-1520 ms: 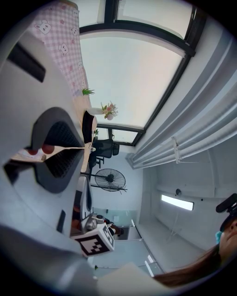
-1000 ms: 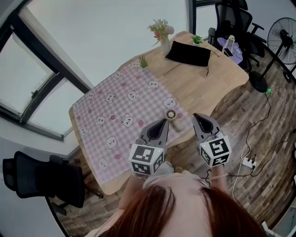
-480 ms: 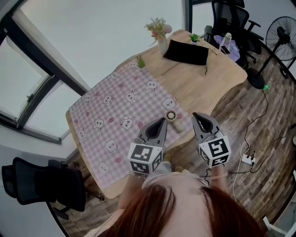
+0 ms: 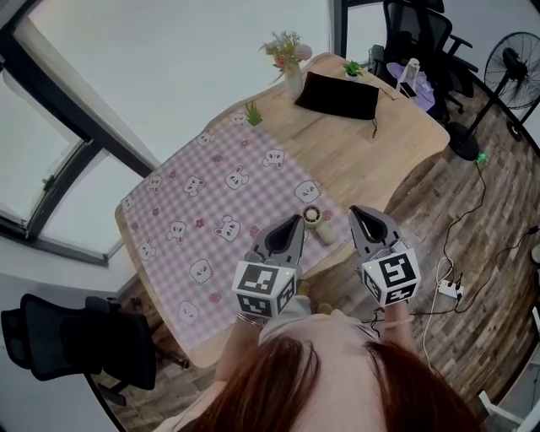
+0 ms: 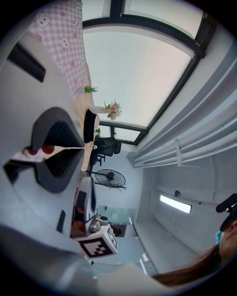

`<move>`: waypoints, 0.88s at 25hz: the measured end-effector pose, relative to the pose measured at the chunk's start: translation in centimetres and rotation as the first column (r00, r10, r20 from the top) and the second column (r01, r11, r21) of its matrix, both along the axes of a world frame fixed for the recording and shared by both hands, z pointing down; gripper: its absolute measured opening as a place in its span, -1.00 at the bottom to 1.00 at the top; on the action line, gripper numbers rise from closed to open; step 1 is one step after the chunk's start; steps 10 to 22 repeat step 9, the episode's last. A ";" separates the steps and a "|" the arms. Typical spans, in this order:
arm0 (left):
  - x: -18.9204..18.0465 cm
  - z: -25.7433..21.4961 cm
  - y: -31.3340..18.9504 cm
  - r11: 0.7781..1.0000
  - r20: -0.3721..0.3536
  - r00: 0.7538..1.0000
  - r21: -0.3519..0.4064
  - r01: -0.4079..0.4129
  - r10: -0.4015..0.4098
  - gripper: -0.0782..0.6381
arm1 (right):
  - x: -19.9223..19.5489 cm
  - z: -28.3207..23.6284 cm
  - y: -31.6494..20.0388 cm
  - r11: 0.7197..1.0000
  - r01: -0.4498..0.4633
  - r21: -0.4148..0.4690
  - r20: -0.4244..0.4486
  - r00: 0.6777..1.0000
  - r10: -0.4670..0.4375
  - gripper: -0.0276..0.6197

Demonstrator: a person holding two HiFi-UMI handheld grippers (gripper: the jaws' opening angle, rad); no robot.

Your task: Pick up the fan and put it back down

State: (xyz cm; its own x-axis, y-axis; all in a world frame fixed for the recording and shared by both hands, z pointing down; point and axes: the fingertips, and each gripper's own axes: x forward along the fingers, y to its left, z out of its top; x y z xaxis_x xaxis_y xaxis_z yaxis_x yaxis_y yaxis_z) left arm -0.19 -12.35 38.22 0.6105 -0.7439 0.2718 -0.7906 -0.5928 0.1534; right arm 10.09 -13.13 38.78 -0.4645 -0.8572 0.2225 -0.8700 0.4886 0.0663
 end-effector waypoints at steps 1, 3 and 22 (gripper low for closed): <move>0.0 0.0 -0.1 1.000 0.000 1.000 0.000 -0.001 0.001 -0.74 | 0.0 0.0 -0.1 1.000 -0.002 -0.001 0.001 1.000 0.002 -0.91; 0.0 0.0 -0.4 1.000 -0.002 1.000 0.000 -0.004 0.004 -0.74 | 0.1 0.0 -0.4 1.000 -0.009 -0.002 0.004 1.000 0.009 -0.91; -0.3 0.8 -0.8 1.000 -0.002 1.000 -0.020 -0.002 0.002 -0.74 | -0.5 0.7 -0.7 1.000 -0.006 -0.026 0.001 1.000 0.006 -0.91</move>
